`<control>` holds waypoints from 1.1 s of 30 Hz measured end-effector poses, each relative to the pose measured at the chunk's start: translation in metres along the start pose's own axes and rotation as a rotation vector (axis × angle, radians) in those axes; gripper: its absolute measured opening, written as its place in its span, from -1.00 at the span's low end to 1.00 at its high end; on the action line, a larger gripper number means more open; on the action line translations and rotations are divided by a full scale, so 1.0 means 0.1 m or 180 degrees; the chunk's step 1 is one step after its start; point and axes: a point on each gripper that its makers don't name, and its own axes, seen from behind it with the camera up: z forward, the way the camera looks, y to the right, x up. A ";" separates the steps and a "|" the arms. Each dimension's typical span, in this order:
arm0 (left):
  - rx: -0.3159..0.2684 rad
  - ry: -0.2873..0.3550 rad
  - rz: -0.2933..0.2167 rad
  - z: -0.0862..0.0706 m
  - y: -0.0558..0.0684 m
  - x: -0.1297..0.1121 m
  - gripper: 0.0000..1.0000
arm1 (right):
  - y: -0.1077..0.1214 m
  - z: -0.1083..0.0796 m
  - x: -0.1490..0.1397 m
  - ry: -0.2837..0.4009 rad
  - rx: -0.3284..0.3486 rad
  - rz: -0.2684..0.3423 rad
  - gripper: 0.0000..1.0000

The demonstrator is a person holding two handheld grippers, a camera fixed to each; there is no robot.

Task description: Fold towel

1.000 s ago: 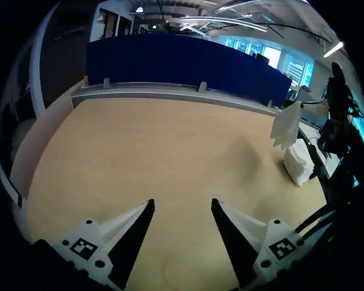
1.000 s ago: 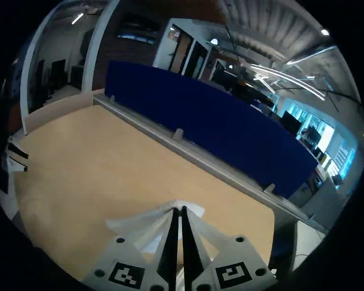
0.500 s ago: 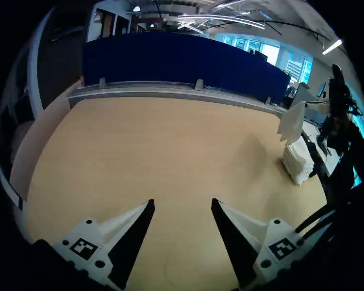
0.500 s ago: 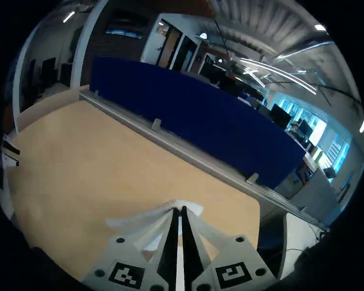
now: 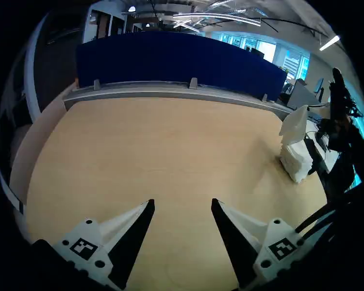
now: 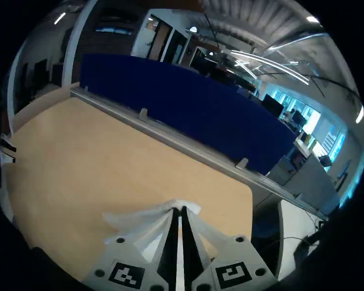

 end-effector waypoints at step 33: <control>-0.0128 -0.0051 0.0164 0.00 0.30 -0.05 0.73 | 0.14 -0.49 -1.59 -0.0517 -0.0303 0.0445 -0.92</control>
